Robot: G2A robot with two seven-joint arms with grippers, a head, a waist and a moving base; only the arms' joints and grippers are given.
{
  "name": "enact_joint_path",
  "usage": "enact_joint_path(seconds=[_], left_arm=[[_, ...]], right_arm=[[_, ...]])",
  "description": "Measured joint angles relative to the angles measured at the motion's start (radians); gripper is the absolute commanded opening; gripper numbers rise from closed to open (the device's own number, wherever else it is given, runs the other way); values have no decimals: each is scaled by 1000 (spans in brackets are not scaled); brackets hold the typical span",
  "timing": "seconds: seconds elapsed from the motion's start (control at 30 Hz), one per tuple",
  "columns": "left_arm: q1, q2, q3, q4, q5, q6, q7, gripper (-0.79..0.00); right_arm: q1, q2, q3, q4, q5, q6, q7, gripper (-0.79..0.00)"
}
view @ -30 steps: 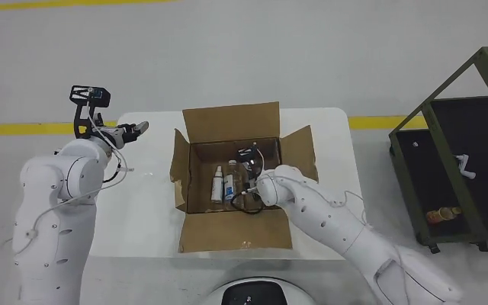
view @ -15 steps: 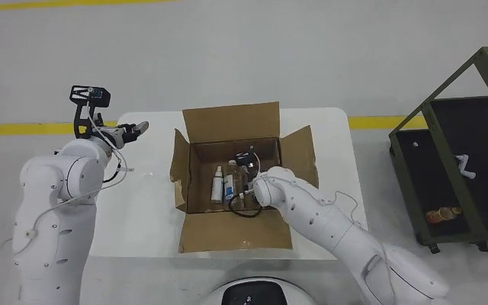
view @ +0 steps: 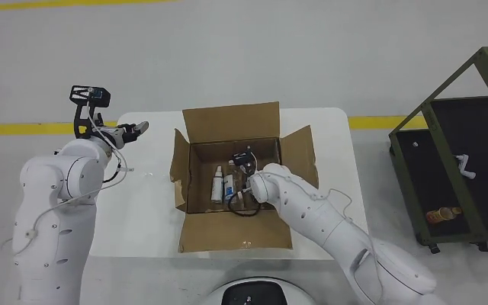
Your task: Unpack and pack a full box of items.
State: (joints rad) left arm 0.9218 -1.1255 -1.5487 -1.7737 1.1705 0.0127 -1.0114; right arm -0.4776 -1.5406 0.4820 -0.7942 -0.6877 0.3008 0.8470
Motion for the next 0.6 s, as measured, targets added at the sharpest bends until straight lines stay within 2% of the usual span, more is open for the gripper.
enact_joint_path(seconds=[0.53,0.6], left_arm=[[0,0,0,0,0,0,0,0],[0,0,0,0,0,0,0,0]], right_arm=[[41,-81,-3,150,14,-73,-13,-785],[44,-91,-3,168,16,-86,-16,-625]])
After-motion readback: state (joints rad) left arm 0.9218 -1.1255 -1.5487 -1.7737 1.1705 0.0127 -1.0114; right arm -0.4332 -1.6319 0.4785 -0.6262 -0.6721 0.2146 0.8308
